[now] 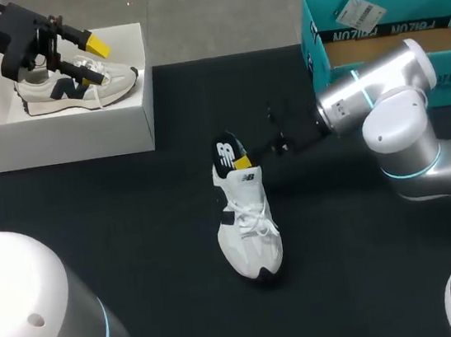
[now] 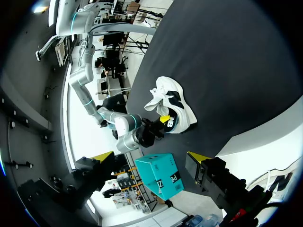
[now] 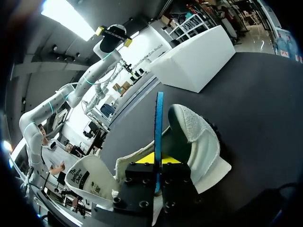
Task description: Take the shoe out of the shoebox, open the shoe tongue, remove and reinsert the insole, then place the shoe into the shoebox
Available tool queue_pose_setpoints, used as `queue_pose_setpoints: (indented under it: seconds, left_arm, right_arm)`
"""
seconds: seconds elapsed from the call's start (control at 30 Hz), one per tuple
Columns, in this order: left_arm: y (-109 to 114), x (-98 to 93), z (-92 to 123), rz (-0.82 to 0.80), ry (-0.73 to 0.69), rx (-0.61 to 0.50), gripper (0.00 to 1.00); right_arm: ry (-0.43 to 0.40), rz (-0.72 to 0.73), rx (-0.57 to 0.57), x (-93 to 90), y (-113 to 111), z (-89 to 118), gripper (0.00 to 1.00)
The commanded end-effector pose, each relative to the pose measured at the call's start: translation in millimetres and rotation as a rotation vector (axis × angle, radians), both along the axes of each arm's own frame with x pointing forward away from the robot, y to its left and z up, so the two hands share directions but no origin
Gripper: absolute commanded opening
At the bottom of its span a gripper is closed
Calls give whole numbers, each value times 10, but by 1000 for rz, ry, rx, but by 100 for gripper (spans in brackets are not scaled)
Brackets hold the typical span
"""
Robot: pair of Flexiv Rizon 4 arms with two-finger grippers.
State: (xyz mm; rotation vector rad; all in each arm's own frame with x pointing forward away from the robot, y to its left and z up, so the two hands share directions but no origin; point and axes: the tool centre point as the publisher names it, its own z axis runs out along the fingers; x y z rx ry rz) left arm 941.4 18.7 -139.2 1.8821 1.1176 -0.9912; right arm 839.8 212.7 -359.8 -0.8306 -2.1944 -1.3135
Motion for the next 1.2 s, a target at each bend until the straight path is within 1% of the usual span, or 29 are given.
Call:
queue_pose_setpoints:
  seconds: [0.03, 0.1, 0.13, 0.17, 0.33, 0.5, 0.6, 0.63, 0.7, 0.73, 0.77, 0.87, 1.2]
  left_arm:
    - [4, 11, 2, -3, -1, 3, 100]
    - [4, 11, 2, -3, -1, 3, 100]
    - [4, 11, 2, -3, -1, 3, 100]
    - [4, 11, 2, -3, -1, 3, 100]
    - [4, 11, 2, -3, -1, 3, 100]
    - [4, 11, 2, -3, -1, 3, 100]
    - [4, 11, 2, -3, -1, 3, 100]
    - [4, 11, 2, -3, -1, 3, 100]
    - [4, 11, 2, -3, -1, 3, 100]
    - [4, 11, 2, -3, -1, 3, 100]
    - [4, 11, 2, -3, -1, 3, 100]
    - [4, 11, 2, -3, -1, 3, 100]
    - [4, 11, 2, -3, -1, 3, 100]
  right_arm:
    - [4, -4, -3, -59, 33, -45, 0]
    - [0, -8, -5, -63, 22, -21, 0]
    - [-9, -13, -6, -54, 16, 6, 32]
    - [-21, -16, -8, -42, 12, 37, 38]
    - [-60, -7, -13, 50, 25, 182, 44]
    - [-86, 7, -20, 170, 41, 256, 42]
    - [-93, 17, -25, 243, 50, 273, 39]
    - [-95, 20, -25, 264, 56, 277, 36]
    - [-96, 22, -27, 300, 59, 270, 27]
    - [-97, 23, -28, 311, 60, 264, 18]
    - [-96, 22, -28, 321, 60, 252, 1]
    - [-86, 26, -27, 316, 71, 226, 0]
    - [-35, 35, -8, 137, 94, 96, 0]
